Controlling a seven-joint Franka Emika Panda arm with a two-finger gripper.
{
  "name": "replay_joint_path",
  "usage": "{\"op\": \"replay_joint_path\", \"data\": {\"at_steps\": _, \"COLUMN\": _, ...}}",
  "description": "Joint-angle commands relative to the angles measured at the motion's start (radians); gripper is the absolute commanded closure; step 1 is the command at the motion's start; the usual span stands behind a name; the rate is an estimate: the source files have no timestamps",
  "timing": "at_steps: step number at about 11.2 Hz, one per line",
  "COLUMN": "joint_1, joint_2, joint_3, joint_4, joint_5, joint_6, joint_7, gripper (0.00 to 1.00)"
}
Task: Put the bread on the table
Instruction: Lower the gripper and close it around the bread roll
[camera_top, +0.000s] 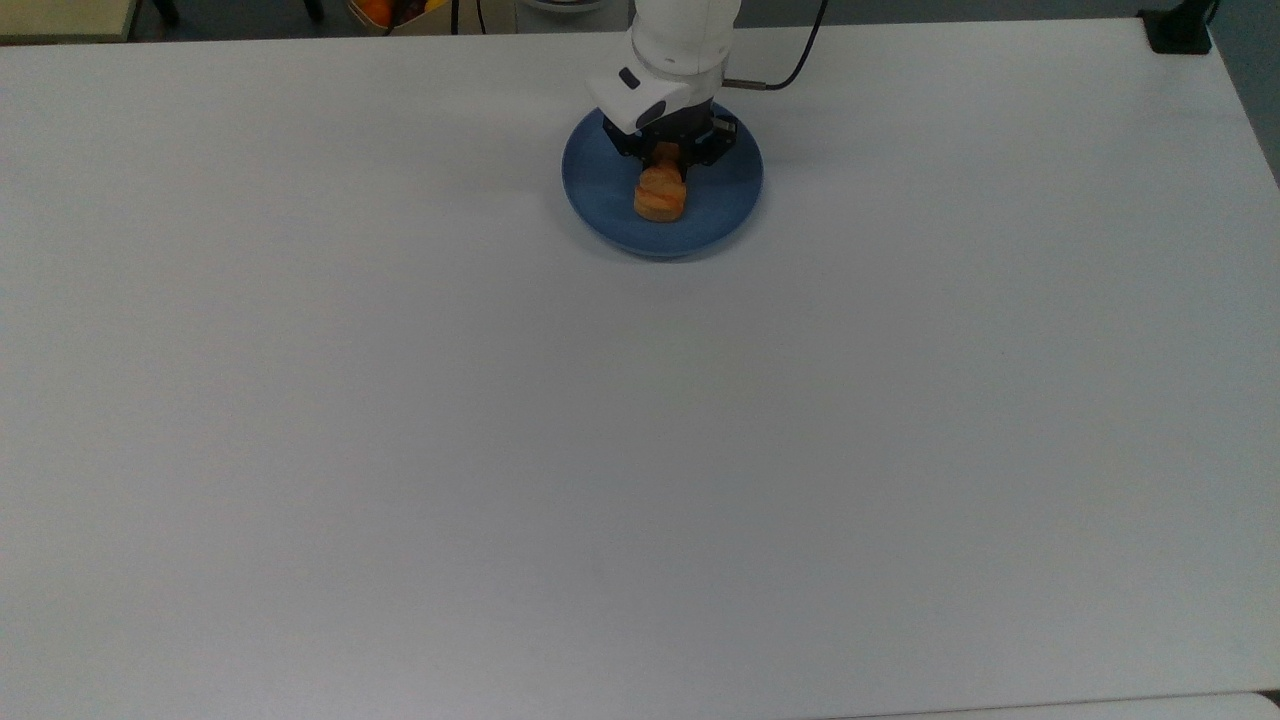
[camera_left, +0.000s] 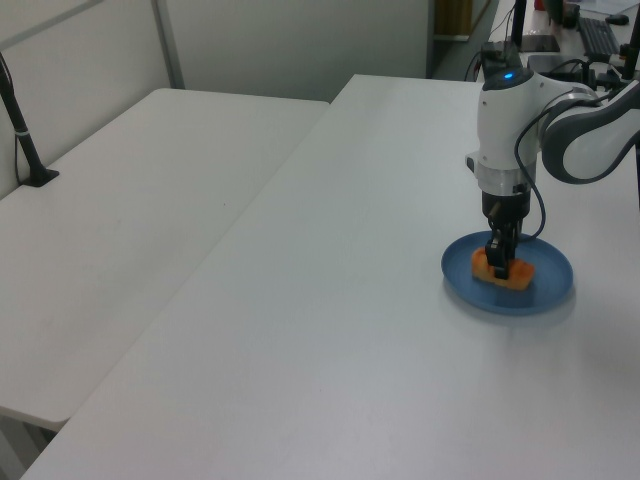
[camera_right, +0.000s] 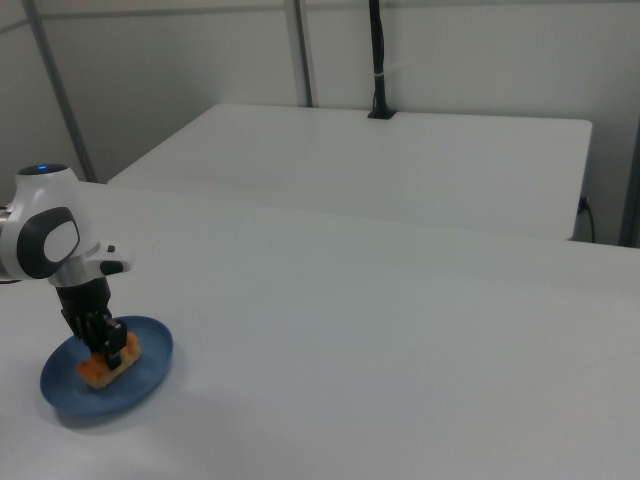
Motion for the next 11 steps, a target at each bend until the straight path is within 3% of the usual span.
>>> {"op": "replay_joint_path", "data": {"at_steps": 1, "joint_1": 0.014, "joint_2": -0.019, "joint_3": -0.004, "joint_4": -0.008, "joint_5": 0.009, "joint_6": 0.008, "joint_7": 0.036, "gripper": 0.9}}
{"op": "replay_joint_path", "data": {"at_steps": 6, "joint_1": 0.012, "joint_2": -0.04, "joint_3": -0.003, "joint_4": 0.005, "joint_5": 0.006, "joint_6": -0.041, "joint_7": 0.036, "gripper": 0.95}}
{"op": "replay_joint_path", "data": {"at_steps": 11, "joint_1": 0.006, "joint_2": -0.109, "joint_3": -0.003, "joint_4": 0.183, "joint_5": 0.002, "joint_6": -0.338, "joint_7": 0.002, "gripper": 0.95}}
